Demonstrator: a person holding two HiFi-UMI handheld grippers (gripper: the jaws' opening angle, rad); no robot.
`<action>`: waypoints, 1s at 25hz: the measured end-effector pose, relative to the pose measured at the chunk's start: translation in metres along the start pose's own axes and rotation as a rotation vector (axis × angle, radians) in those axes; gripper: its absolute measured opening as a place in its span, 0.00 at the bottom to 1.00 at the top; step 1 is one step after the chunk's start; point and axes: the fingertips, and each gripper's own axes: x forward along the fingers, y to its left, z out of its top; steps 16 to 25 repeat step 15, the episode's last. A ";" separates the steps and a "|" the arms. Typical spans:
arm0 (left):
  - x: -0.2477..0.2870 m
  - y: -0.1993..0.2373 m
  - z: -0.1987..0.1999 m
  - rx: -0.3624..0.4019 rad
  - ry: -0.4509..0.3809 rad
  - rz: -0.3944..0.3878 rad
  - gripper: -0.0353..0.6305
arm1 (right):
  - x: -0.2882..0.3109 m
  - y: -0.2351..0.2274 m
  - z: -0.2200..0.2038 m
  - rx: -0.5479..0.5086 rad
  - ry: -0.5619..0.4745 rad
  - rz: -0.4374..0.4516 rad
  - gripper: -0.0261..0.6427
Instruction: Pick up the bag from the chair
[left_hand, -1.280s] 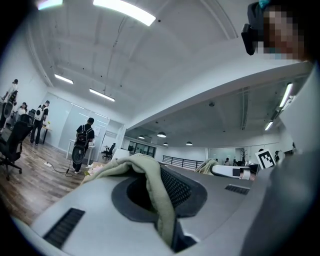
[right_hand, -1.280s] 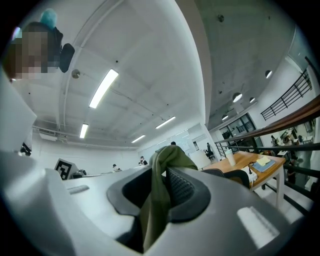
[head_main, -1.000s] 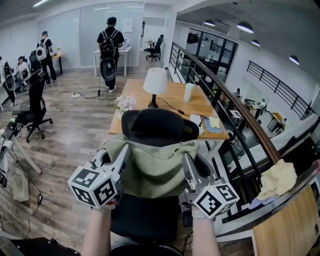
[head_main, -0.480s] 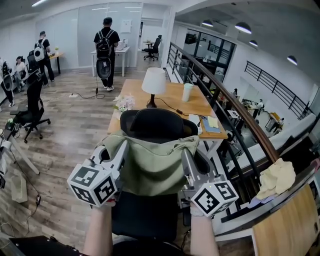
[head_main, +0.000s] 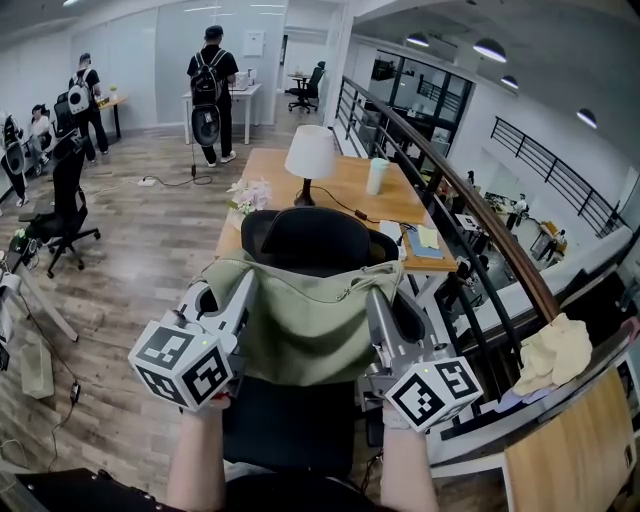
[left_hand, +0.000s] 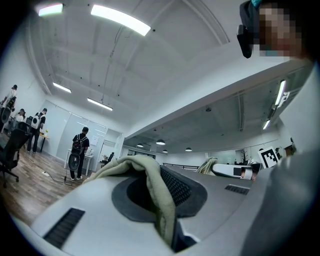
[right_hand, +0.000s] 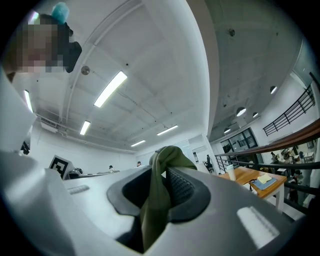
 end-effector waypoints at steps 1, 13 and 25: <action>0.000 0.000 0.000 0.000 -0.001 0.001 0.09 | 0.000 0.001 0.000 0.000 0.000 0.003 0.17; -0.005 0.004 0.006 0.009 -0.019 0.006 0.09 | 0.005 0.012 0.002 -0.012 -0.018 0.033 0.17; -0.005 0.005 0.007 0.010 -0.023 0.004 0.09 | 0.006 0.013 0.002 -0.011 -0.023 0.035 0.17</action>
